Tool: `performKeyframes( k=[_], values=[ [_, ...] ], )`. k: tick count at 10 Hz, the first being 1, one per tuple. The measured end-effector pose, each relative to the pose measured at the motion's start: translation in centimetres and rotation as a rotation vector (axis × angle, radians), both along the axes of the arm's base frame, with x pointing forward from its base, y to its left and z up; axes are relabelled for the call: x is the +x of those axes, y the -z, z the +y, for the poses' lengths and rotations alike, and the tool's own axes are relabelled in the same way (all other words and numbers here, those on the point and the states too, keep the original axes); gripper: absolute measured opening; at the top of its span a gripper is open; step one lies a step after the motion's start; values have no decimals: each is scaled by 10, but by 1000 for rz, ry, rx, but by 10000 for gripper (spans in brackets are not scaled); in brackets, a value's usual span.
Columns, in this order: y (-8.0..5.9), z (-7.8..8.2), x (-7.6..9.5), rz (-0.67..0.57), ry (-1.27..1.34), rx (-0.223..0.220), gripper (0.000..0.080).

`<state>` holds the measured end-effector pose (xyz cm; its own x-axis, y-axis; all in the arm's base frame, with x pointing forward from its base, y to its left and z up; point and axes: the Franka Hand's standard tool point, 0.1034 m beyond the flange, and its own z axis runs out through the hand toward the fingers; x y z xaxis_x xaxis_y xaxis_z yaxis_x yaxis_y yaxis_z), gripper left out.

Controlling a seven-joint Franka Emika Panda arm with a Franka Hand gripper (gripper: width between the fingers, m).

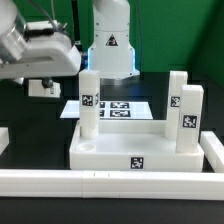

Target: Assemble desk

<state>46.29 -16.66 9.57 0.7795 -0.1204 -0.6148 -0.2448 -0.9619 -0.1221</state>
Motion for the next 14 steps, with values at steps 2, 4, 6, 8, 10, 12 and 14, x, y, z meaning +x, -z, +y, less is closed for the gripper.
performKeyframes(
  k=[2,4,6,8,10,12,14],
  values=[
    [1,-5,19,-190,-1,-63,294],
    [2,-9,19,-305,12,-109,294],
    [-6,-6,23,-429,33,-144,294],
    [-14,-10,29,-590,28,-226,294],
    [-12,-17,27,-689,33,-283,294],
    [-19,-9,27,-778,51,-321,294],
    [-63,1,66,-798,78,-278,294]
  ],
)
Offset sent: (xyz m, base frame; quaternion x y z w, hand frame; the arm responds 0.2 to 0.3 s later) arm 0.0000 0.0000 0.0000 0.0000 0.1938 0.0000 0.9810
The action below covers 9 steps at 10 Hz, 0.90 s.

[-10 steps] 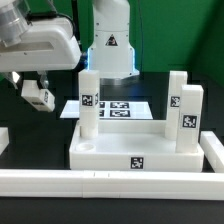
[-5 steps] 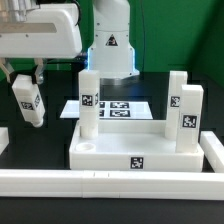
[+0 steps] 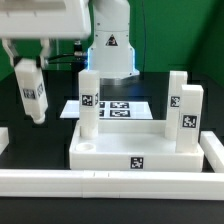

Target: Assemble desk

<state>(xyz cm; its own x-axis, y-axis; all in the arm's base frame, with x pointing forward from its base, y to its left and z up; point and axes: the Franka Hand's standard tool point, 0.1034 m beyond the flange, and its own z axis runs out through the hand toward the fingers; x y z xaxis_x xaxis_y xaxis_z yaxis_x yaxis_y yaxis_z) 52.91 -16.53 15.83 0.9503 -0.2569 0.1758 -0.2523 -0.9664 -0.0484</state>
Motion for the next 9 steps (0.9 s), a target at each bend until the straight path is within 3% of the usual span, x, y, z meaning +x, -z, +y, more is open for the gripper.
performKeyframes(
  k=[2,4,6,8,9],
  values=[
    [8,-1,-5,5,-8,-8,294],
    [4,2,0,-1,-19,-9,294],
    [-9,26,28,-40,-71,-14,294],
    [-13,56,43,-54,-90,-2,294],
    [-13,55,42,-54,-101,-4,294]
  ],
)
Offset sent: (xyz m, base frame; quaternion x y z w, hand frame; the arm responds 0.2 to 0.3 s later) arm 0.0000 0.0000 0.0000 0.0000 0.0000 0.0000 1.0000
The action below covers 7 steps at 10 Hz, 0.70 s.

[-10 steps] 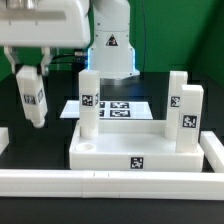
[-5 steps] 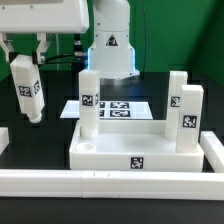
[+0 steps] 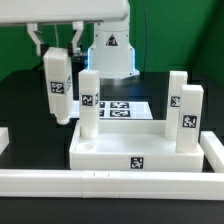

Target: Assemble desk

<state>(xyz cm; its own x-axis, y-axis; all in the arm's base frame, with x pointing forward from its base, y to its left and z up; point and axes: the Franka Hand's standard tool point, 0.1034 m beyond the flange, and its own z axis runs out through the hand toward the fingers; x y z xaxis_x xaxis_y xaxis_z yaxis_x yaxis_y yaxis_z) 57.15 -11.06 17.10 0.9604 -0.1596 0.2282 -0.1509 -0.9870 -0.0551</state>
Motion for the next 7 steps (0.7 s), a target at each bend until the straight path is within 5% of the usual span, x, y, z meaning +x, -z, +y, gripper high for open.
performKeyframes(
  k=[4,6,7],
  values=[
    [1,-2,1,-21,2,-14,294],
    [-1,15,10,-151,38,-37,294],
    [1,23,9,-126,50,-6,294]
  ],
)
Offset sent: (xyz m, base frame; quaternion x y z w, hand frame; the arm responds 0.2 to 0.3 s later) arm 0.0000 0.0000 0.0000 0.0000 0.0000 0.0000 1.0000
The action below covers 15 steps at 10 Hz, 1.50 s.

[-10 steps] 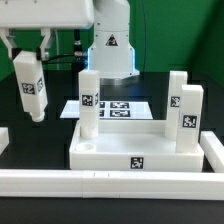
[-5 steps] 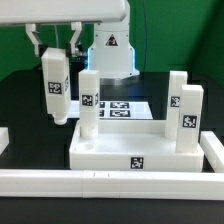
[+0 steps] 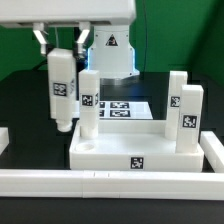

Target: Assemble desk

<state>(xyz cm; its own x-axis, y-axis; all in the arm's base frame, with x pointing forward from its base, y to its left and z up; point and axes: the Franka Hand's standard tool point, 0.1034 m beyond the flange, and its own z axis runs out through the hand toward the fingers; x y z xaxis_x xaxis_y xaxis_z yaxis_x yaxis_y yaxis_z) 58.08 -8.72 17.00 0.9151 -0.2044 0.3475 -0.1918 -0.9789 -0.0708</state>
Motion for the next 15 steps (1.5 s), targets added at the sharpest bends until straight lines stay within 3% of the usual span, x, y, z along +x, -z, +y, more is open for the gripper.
performKeyframes(
  k=[5,7,10,13,15],
  values=[
    [0,-5,2,4,6,2,294],
    [2,10,4,-5,-16,0,294],
    [2,9,5,-38,-12,-26,294],
    [-1,-1,3,-171,4,-133,294],
    [1,5,2,-155,23,-104,294]
  ],
)
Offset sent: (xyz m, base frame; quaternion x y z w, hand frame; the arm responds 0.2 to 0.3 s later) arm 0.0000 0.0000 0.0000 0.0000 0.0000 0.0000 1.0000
